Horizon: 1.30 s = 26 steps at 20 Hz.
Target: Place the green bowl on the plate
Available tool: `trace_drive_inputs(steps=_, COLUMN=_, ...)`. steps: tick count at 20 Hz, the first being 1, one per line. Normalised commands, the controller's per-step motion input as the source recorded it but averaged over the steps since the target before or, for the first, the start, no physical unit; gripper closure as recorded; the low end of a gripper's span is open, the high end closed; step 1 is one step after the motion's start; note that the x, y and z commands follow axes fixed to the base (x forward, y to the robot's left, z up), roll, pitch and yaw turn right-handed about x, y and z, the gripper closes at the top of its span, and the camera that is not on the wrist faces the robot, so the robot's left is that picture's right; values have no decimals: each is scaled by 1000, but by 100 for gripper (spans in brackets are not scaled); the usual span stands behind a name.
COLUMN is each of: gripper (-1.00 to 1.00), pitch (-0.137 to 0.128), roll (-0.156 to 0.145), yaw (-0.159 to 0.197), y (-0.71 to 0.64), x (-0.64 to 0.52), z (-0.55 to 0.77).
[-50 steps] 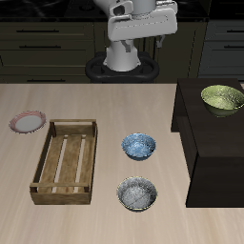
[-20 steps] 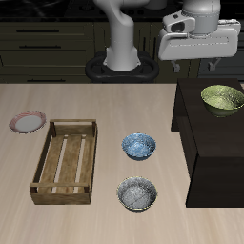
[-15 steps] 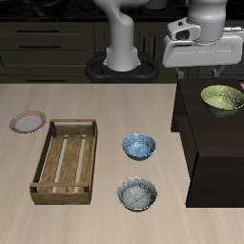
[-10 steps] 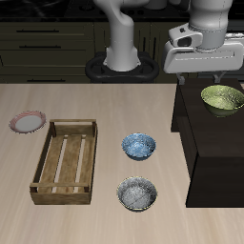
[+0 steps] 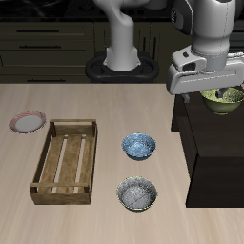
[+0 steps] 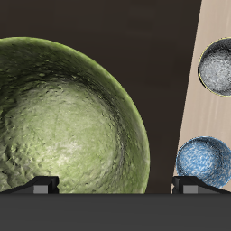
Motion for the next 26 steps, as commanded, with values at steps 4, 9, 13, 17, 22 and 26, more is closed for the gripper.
trace_drive_inputs(steps=4, gripper=100, pitch=94, roll=140, yaw=29, y=91, x=-159, z=-561)
trace_drive_inputs(steps=9, gripper=100, pitch=-29, roll=59, yaw=13, y=-13, x=-249, z=-121)
trace_drive_inputs(steps=13, gripper=100, pitch=-33, roll=15, yaw=-23, y=-104, x=-121, z=126)
trace_drive_inputs(steps=17, gripper=100, pitch=-45, roll=3, yaw=-14, y=-163, x=-26, z=214)
trace_drive_inputs(steps=22, gripper=100, pitch=-30, roll=19, yaw=-30, y=-154, x=-177, z=253)
trace_drive_inputs(steps=26, gripper=100, pitch=-61, roll=5, yaw=8, y=-420, x=-413, z=374)
